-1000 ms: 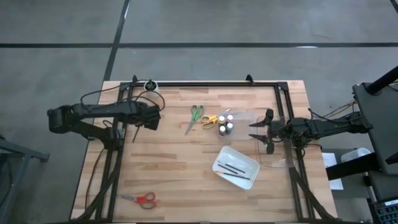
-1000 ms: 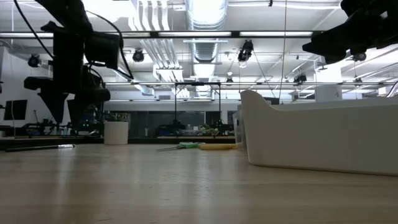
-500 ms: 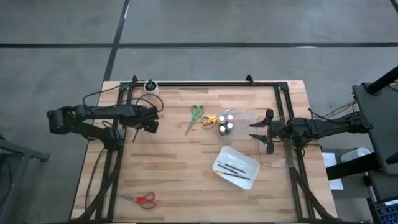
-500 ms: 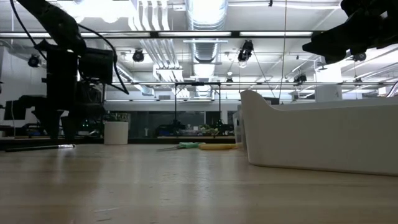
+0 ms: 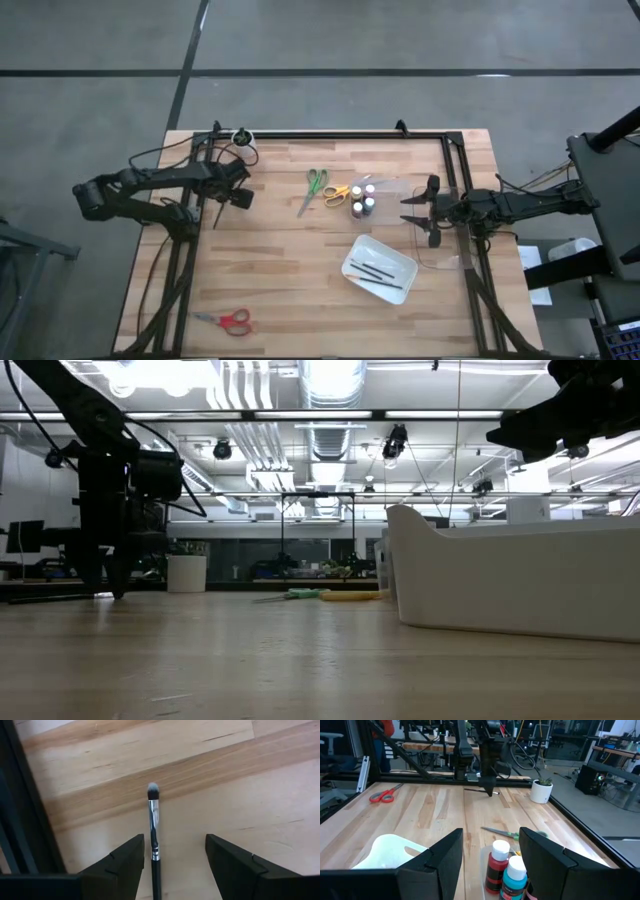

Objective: Pick & Place Paint Supplies
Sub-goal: Put the black paintbrush into the white bin

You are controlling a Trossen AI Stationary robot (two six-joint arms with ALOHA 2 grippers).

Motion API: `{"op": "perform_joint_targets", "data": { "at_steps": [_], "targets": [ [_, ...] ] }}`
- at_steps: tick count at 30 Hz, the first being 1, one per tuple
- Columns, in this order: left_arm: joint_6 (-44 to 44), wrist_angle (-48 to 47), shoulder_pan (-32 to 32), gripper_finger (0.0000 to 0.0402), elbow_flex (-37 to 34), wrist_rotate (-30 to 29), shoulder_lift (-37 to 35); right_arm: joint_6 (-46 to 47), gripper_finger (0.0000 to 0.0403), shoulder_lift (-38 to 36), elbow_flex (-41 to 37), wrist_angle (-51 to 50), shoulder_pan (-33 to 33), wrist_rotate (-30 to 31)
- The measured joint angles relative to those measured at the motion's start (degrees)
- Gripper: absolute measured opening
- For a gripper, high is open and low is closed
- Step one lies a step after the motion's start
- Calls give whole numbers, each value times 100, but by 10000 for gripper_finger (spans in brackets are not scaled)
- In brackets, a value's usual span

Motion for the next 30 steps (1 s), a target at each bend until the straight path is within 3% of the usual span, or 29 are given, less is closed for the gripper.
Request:
{"op": "perform_joint_targets", "data": {
  "at_steps": [14,24,30],
  "targets": [
    [132,69,85,211,-11,43,5,0,191,0,-1,0,-2,2],
    [127,180,85,118,-57,194,6,0,191,0,-1,0,0,0],
    [117,228,85,83,-61,228,7,0,191,0,1,0,-2,0]
  ]
}}
